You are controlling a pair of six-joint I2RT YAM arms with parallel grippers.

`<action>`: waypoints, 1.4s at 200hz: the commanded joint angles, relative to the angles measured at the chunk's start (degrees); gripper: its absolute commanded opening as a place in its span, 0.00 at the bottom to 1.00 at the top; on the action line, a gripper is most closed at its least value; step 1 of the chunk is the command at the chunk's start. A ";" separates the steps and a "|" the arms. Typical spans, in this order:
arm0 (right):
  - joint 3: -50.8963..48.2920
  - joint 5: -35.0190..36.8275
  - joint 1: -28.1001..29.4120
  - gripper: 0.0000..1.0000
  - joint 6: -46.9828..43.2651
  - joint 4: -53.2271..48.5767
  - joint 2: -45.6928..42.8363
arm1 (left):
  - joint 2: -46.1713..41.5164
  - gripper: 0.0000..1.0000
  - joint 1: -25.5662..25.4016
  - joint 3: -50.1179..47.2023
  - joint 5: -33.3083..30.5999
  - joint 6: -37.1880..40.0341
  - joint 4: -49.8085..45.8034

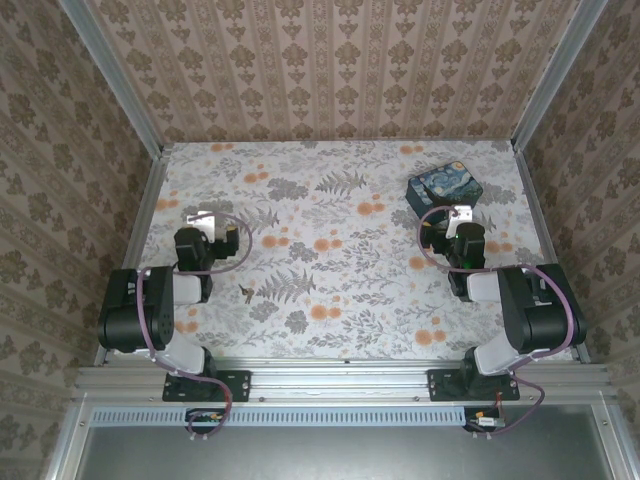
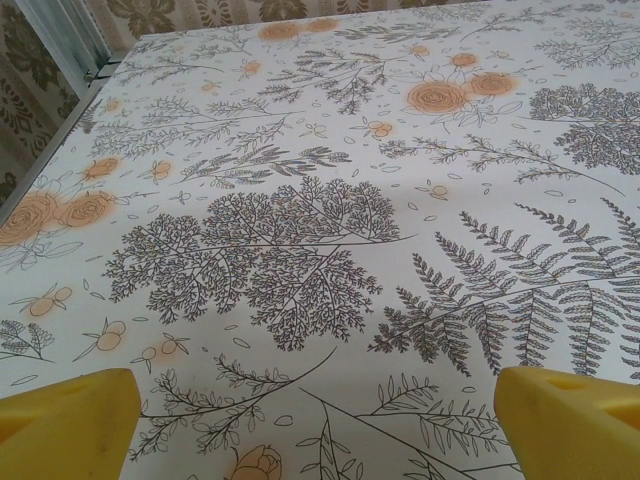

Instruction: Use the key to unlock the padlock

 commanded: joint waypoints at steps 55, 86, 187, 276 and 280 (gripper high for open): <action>4.88 -2.94 -0.05 1.00 -1.69 -9.22 -4.08 | -4.10 1.00 0.54 1.75 -3.52 -2.72 -3.72; 11.75 -4.78 0.86 0.95 -1.27 -25.81 -11.96 | -11.09 1.00 0.80 12.36 -17.65 -8.53 -26.81; 43.96 -11.49 -18.92 0.99 12.79 -53.53 6.12 | -5.01 1.00 -9.92 45.13 -13.20 -20.24 -77.87; 68.16 -28.77 -21.95 0.95 12.31 -67.96 29.32 | -2.97 1.00 -28.39 45.66 -7.74 -22.83 -82.61; 68.73 -28.71 -21.76 0.94 11.94 -68.59 29.59 | -2.71 1.00 -28.77 45.91 -7.66 -22.80 -82.56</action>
